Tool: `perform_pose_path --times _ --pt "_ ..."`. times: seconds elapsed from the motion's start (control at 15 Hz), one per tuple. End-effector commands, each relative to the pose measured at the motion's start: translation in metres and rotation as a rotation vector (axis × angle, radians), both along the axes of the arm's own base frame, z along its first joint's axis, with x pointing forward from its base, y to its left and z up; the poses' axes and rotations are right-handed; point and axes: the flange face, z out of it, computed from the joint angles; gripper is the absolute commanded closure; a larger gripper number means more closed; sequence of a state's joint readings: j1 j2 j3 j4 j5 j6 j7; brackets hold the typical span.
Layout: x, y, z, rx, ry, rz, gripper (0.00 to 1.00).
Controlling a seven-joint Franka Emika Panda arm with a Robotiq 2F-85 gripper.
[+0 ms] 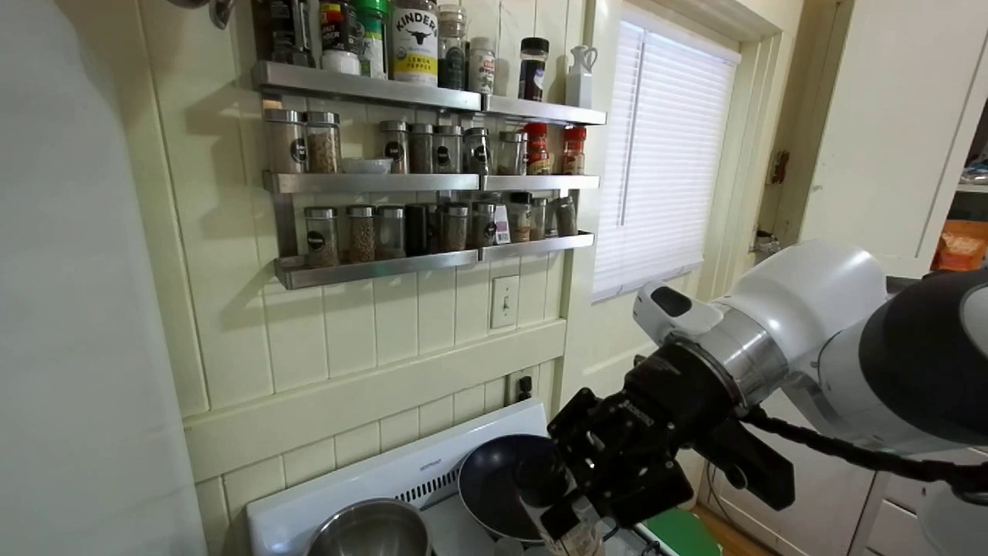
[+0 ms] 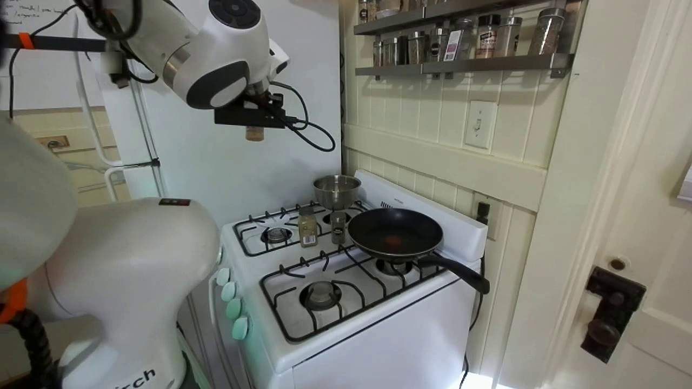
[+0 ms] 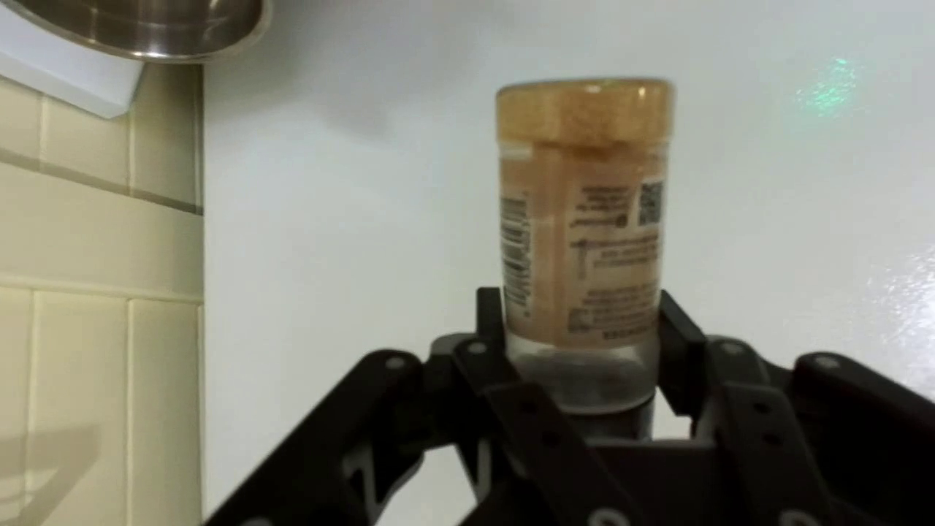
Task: Move one spice bottle from the middle shelf to the stove
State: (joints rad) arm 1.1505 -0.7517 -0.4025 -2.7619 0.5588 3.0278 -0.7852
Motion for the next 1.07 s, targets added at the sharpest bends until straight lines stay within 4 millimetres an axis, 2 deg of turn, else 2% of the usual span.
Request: perform_pose_path --times 0.0,0.4,0.73,1.0 --pt "-0.002 0.015 -0.029 0.003 0.032 0.112 0.75" --pt "0.002 0.012 -0.067 0.001 -0.007 0.227 0.75" --pt "-0.004 0.013 -0.096 0.050 0.061 0.279 0.75" --pt "-0.006 0.016 -0.124 0.013 0.096 0.315 0.75"
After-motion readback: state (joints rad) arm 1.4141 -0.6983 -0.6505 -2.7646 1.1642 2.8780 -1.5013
